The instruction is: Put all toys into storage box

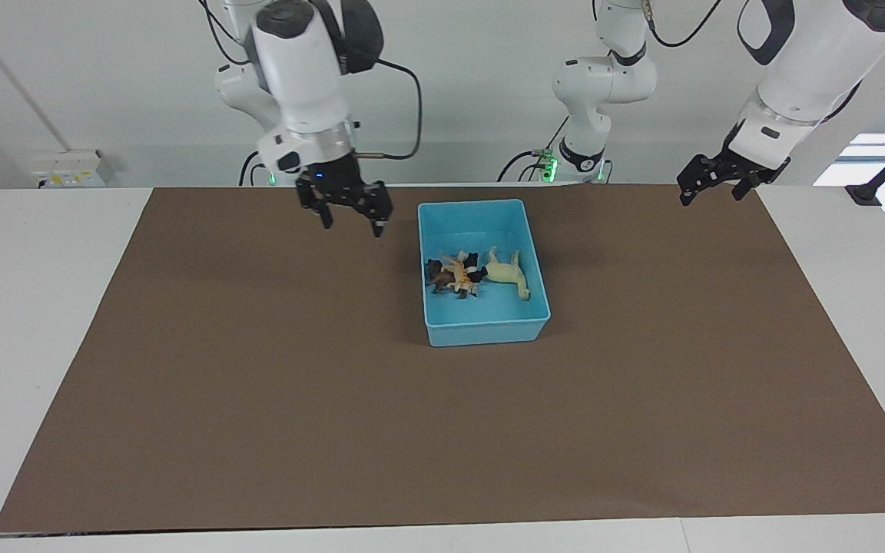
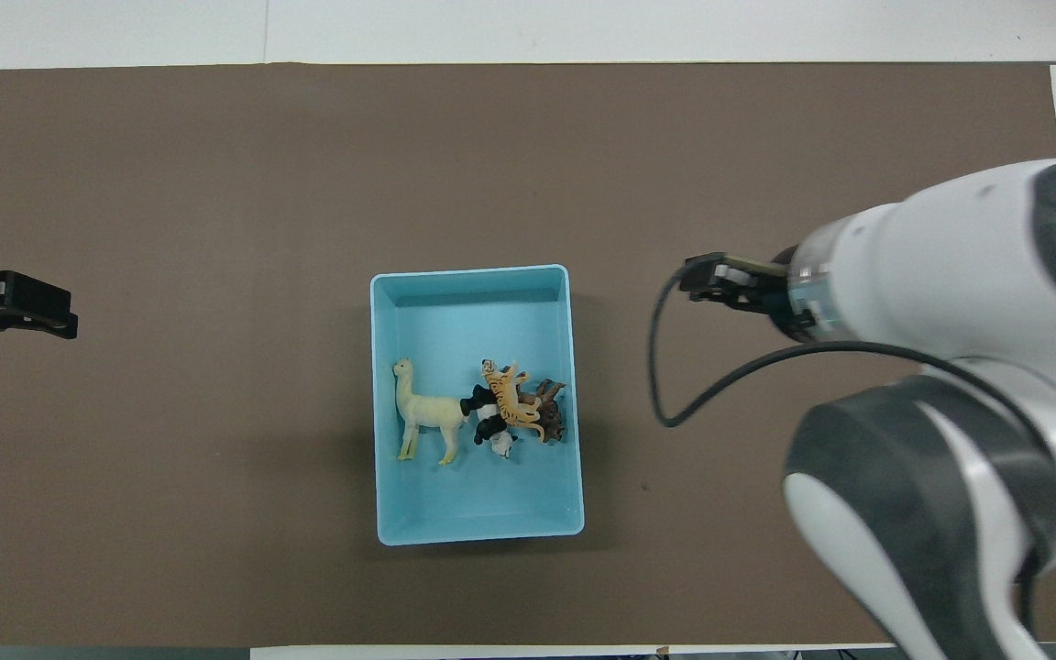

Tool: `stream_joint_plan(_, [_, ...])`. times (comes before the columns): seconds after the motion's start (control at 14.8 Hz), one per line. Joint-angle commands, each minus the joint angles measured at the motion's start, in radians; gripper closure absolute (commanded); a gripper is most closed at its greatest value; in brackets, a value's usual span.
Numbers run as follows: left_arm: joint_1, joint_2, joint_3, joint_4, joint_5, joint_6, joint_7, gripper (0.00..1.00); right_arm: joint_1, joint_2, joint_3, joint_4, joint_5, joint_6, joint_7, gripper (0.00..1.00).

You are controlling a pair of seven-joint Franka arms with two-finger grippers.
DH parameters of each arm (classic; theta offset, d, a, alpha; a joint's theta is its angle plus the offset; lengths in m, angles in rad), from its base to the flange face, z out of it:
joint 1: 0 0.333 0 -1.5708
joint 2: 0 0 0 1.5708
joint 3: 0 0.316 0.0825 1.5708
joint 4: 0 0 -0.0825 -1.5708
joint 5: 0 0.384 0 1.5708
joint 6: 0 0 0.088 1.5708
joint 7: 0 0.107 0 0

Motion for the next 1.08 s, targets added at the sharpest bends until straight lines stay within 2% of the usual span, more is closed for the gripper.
stream_joint_plan(0.0, [-0.01,0.051,0.007,0.061,-0.012,-0.029,0.015,0.0,-0.16,-0.073,0.012,-0.007,-0.002,-0.035,-0.262,0.0])
stream_joint_plan(0.2, [-0.023,0.038,0.019,0.044,-0.001,-0.029,0.021,0.0,-0.261,-0.078,0.009,0.051,-0.012,-0.105,-0.463,0.0])
stream_joint_plan(0.41, [-0.02,0.032,0.019,0.042,-0.007,-0.019,0.024,0.0,-0.318,-0.095,0.009,0.051,-0.018,-0.178,-0.519,0.0])
stream_joint_plan(0.61, [-0.023,0.024,0.016,0.018,-0.009,0.043,0.024,0.0,-0.32,-0.113,0.01,0.03,-0.032,-0.257,-0.517,0.0])
stream_joint_plan(0.81, [-0.024,0.019,0.011,0.008,-0.011,0.036,0.024,0.0,-0.315,-0.119,0.012,0.021,-0.05,-0.288,-0.526,0.0])
stream_joint_plan(1.01, [-0.024,0.019,0.01,0.011,-0.011,0.047,0.025,0.0,-0.306,-0.144,0.015,-0.039,-0.05,-0.254,-0.525,0.0])
